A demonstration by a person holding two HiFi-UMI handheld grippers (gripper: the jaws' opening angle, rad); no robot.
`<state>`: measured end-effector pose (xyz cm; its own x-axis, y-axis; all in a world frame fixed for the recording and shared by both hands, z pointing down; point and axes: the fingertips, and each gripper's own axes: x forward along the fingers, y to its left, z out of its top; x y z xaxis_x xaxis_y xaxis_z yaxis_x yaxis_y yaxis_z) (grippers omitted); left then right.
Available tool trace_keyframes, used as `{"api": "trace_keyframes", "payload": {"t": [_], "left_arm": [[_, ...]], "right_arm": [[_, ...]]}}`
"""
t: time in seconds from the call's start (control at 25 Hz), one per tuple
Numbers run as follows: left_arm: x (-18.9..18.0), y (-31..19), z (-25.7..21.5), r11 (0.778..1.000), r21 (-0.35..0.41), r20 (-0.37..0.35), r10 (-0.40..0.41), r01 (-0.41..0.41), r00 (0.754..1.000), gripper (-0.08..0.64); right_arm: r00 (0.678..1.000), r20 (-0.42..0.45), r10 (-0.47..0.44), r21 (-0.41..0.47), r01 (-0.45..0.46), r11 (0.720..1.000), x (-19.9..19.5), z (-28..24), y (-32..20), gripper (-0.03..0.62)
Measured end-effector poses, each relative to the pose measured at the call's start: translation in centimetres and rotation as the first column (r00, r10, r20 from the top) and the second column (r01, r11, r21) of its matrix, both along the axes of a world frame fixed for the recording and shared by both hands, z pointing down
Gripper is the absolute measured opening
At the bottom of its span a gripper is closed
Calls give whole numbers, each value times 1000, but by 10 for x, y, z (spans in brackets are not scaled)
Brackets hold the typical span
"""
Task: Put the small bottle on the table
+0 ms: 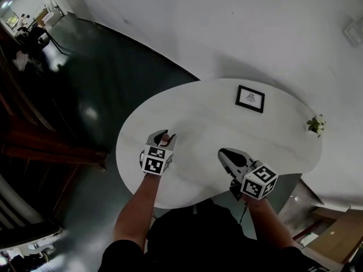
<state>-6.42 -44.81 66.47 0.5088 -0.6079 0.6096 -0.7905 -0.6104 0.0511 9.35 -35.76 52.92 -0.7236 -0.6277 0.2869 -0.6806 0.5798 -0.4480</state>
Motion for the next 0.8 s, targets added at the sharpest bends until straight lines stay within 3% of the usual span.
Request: {"api": "trace_keyframes", "payload": {"t": [0.6,0.8], "left_arm": [[6,10,11,991,-3,97,136,-136,986,147],[9,11,-9,979,14,74,202,-204,977,187]], "right_arm": [[1000,-18,-12,17,13,1000,-9,-7,14,11],[999,-30,-13,42,14,999,-10,-19,16,11]]}}
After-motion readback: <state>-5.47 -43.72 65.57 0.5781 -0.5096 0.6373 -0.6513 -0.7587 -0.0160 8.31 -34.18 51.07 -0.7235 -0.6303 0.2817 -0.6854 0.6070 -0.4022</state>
